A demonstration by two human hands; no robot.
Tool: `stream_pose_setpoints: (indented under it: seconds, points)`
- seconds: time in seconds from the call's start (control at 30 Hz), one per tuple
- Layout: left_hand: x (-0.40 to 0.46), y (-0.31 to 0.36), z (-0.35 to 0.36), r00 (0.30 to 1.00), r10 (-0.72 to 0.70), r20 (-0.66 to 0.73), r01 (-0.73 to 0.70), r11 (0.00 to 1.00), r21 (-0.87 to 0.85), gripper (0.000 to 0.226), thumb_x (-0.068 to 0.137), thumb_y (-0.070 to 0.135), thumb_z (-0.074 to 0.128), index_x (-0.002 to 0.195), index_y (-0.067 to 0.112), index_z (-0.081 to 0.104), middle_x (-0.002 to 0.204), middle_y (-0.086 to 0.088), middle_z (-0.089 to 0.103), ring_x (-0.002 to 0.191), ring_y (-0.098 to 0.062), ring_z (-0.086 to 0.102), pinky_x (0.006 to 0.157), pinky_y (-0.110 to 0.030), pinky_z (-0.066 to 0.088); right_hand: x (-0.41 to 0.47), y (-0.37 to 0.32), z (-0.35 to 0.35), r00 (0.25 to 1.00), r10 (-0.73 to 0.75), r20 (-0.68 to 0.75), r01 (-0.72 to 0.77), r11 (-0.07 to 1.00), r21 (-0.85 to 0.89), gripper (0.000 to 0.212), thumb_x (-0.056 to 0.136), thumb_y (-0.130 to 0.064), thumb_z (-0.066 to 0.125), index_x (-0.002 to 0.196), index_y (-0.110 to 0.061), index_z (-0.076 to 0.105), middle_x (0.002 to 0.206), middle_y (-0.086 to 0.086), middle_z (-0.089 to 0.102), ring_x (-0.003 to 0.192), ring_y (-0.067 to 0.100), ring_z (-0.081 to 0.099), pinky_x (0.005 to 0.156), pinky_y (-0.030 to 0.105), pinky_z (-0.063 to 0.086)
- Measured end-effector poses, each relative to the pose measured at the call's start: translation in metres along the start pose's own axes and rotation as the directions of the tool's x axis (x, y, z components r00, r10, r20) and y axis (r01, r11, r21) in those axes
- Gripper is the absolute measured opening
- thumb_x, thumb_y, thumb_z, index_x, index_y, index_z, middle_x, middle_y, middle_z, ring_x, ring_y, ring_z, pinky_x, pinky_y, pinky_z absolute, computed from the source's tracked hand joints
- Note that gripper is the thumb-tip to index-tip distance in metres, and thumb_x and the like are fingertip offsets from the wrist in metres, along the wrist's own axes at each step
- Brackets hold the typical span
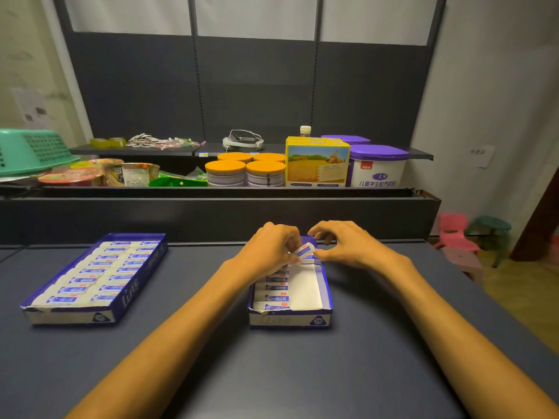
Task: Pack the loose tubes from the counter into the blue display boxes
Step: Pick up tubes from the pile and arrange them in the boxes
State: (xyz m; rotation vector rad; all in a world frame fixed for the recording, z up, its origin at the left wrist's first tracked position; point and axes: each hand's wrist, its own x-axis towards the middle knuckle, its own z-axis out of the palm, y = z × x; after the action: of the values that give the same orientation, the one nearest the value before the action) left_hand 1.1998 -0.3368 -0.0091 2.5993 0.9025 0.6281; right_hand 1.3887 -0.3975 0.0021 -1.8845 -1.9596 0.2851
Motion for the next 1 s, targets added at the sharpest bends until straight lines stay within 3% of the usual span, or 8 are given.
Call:
stream_pose_setpoints:
  seconds: [0.53,0.83,1.0]
  points:
    - [0.0029,0.0003,0.0008,0.999,0.032,0.039,-0.035,0.996,0.088,0.026,0.083,0.023,0.075,0.107,0.017,0.069,0.104,-0.004,0.071,0.087,-0.015,0.068,0.078,-0.028,0.058,-0.0006,0.0012,0.0002,1.000,0.023,0.004,-0.023,1.000,0.016,0.040,0.082,-0.040,0.073,0.118,-0.031,0.058,0.118,-0.006,0.064,0.099,0.010,0.060,0.087,0.032,0.055]
    - [0.0087,-0.0025,0.0046,0.993,0.034,0.109,-0.054,0.981,0.188,0.028,0.084,0.026,0.072,0.110,0.016,0.072,0.110,-0.005,0.070,0.096,-0.020,0.067,0.084,-0.033,0.057,-0.0020,0.0023,0.0000,0.999,0.035,0.019,-0.035,0.999,0.033,0.041,0.082,-0.041,0.072,0.119,-0.029,0.057,0.120,-0.005,0.063,0.103,0.010,0.060,0.085,0.030,0.055]
    - [0.0083,-0.0009,0.0039,0.987,0.043,0.154,-0.074,0.977,0.202,0.032,0.088,0.023,0.068,0.118,0.012,0.069,0.119,-0.008,0.065,0.104,-0.021,0.064,0.087,-0.027,0.053,-0.0026,0.0008,-0.0007,0.999,0.040,0.025,-0.041,0.999,0.032,0.042,0.083,-0.041,0.072,0.120,-0.028,0.056,0.120,-0.004,0.062,0.102,0.010,0.059,0.084,0.027,0.054]
